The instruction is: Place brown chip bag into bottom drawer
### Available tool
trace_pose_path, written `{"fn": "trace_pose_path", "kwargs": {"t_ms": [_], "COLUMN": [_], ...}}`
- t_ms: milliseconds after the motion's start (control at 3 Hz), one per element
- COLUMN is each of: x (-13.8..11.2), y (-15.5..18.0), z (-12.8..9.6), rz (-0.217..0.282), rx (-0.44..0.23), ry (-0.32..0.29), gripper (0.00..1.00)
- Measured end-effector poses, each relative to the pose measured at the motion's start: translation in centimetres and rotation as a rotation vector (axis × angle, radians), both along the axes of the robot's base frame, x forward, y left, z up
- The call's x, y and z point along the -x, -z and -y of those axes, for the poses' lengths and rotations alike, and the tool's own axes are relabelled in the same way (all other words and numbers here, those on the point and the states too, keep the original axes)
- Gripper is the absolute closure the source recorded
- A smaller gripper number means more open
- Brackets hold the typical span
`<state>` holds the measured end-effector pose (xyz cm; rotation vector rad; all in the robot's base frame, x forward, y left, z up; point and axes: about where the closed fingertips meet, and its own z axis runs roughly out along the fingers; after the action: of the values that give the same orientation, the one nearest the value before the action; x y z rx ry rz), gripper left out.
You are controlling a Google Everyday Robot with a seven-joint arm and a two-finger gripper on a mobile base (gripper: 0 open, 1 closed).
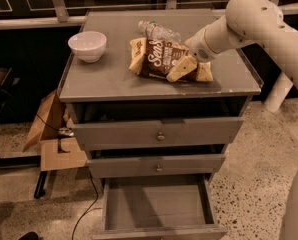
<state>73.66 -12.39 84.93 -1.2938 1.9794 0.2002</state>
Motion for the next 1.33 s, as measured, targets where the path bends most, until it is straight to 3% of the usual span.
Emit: {"fn": "trace_pose_path", "kwargs": {"t_ms": [667, 1000, 1333], "x": [0.0, 0.0, 0.01], "y": [0.01, -0.16, -0.45], "z": [-0.01, -0.01, -0.01], "rz": [0.0, 0.0, 0.0], "rx": [0.0, 0.0, 0.0], "ry": [0.0, 0.0, 0.0], "gripper": [0.65, 0.96, 1.0]}}
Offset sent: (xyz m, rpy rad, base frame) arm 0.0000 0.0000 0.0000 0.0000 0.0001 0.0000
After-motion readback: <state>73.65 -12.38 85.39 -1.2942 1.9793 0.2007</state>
